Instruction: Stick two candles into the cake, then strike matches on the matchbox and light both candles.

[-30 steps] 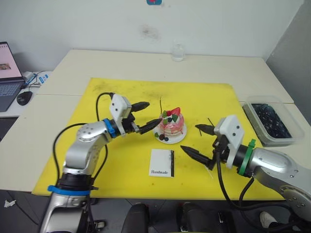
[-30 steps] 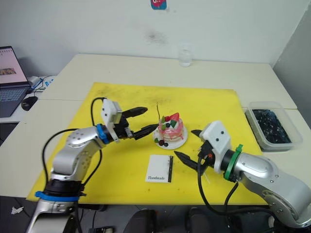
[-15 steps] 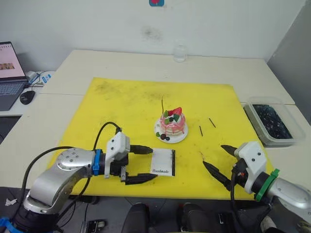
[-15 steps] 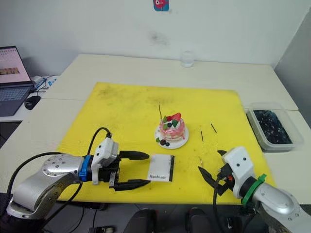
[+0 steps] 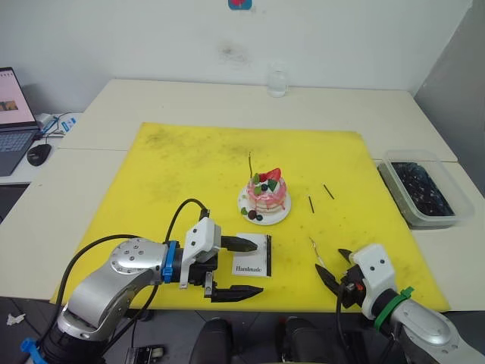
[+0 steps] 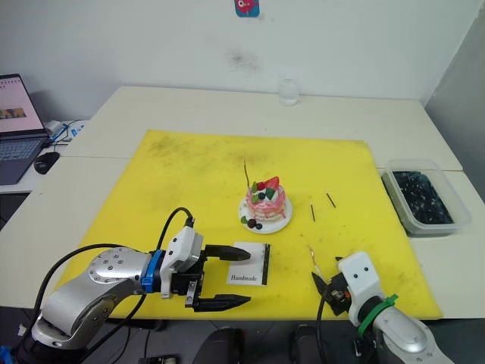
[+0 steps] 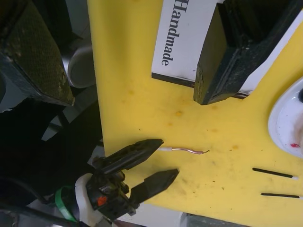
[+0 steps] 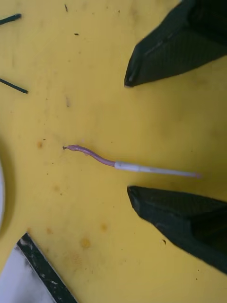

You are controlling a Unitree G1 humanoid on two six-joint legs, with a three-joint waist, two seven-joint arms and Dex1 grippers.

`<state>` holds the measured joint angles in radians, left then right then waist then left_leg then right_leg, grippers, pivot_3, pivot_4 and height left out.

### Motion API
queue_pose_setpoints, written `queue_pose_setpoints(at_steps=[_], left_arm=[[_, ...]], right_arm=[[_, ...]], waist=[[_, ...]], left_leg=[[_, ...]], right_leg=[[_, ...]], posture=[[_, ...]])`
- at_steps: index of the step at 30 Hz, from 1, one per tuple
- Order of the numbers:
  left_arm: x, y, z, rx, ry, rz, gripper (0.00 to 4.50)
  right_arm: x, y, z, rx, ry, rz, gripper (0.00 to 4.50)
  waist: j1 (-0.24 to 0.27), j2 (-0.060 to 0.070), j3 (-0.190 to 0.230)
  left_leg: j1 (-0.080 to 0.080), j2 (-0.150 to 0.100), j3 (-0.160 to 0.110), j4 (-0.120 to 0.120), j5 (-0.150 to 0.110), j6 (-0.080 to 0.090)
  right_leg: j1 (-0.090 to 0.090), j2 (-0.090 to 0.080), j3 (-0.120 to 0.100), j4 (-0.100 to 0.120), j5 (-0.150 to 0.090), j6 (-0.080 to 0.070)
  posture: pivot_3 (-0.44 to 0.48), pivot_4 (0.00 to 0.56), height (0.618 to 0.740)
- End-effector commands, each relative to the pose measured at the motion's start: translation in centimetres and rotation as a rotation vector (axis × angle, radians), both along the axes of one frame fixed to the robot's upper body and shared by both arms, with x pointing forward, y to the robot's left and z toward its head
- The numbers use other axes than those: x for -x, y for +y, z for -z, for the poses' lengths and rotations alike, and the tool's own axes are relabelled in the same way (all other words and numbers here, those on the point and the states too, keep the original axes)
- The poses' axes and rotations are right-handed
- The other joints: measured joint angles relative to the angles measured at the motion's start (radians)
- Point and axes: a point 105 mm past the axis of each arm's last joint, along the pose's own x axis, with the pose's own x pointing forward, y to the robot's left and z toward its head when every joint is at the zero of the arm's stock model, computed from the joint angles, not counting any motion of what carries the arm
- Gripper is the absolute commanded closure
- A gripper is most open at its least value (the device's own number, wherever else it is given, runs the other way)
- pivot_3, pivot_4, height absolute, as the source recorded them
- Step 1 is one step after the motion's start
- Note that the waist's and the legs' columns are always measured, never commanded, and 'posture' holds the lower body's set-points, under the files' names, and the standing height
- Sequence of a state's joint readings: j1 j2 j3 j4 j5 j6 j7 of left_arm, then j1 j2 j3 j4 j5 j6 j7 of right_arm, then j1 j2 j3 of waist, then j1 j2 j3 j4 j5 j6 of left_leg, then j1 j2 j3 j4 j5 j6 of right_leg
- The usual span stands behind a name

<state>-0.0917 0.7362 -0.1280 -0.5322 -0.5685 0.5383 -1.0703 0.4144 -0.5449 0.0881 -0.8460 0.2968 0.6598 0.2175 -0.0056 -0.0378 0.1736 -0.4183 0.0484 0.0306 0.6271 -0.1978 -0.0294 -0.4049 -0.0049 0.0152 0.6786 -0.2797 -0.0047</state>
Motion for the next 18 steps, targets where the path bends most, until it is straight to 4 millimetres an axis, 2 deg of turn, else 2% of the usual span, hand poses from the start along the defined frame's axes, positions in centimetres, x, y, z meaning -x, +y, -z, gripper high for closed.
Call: queue_pose_setpoints(at_steps=[1, 6, 7, 9, 12, 14, 18], left_arm=[[0.2, -0.6, -0.6, 0.015, -0.032, 0.018, 0.00], [0.0, -0.8, -0.6, 0.020, -0.035, 0.011, 0.00], [-0.1, -0.8, -0.6, 0.021, -0.036, 0.012, 0.00], [-0.1, -1.0, -0.7, 0.026, -0.038, 0.016, 0.00], [0.0, -1.3, -0.9, 0.034, -0.040, 0.024, 0.00], [0.1, -1.5, -1.0, 0.039, -0.040, 0.030, 0.00], [0.2, -1.8, -1.2, 0.047, -0.040, 0.047, 0.00]], right_arm=[[0.1, 0.3, -0.2, 0.012, -0.015, -0.011, 2.43], [0.1, 0.6, -0.3, 0.016, -0.013, -0.036, 4.29], [0.0, 0.7, -0.4, 0.011, -0.019, -0.042, 4.47], [-0.2, 0.7, -1.5, 0.005, -0.058, -0.058, 4.47], [-0.1, -0.5, -3.1, 0.047, -0.103, -0.094, 4.47], [0.0, -2.1, -3.7, 0.087, -0.099, -0.105, 4.47], [0.2, -7.1, -3.7, 0.220, -0.070, -0.095, 4.47]], waist=[[0.000, 0.000, 0.000], [0.000, 0.000, 0.000], [0.000, 0.000, 0.000], [0.000, 0.000, 0.000], [0.001, 0.000, 0.000], [0.001, 0.000, 0.000], [0.003, 0.000, 0.000]], left_leg=[[0.000, 0.000, 0.000, 0.000, 0.000, 0.000], [0.001, 0.000, 0.000, 0.001, 0.000, 0.000], [0.001, 0.000, 0.000, 0.001, 0.000, 0.000], [0.001, 0.000, 0.000, 0.001, 0.000, 0.000], [0.000, 0.000, 0.000, 0.001, 0.000, 0.000], [0.000, -0.001, 0.000, 0.001, 0.000, 0.000], [0.000, -0.001, 0.000, 0.001, 0.000, 0.000]], right_leg=[[0.000, 0.000, 0.000, 0.000, 0.000, 0.000], [0.001, 0.000, 0.000, 0.000, 0.000, 0.000], [0.001, 0.000, 0.001, 0.000, 0.000, 0.000], [0.001, 0.000, 0.000, 0.000, 0.000, 0.000], [0.001, 0.000, 0.001, 0.000, 0.000, 0.000], [0.001, 0.000, 0.000, 0.000, 0.000, 0.001], [0.001, 0.001, 0.000, 0.000, 0.003, 0.005]], posture=[[0.000, 0.150, 0.740], [0.000, 0.150, 0.740], [0.000, 0.150, 0.740], [0.000, 0.150, 0.740], [0.000, 0.150, 0.740], [0.000, 0.150, 0.740], [0.000, 0.150, 0.740]])
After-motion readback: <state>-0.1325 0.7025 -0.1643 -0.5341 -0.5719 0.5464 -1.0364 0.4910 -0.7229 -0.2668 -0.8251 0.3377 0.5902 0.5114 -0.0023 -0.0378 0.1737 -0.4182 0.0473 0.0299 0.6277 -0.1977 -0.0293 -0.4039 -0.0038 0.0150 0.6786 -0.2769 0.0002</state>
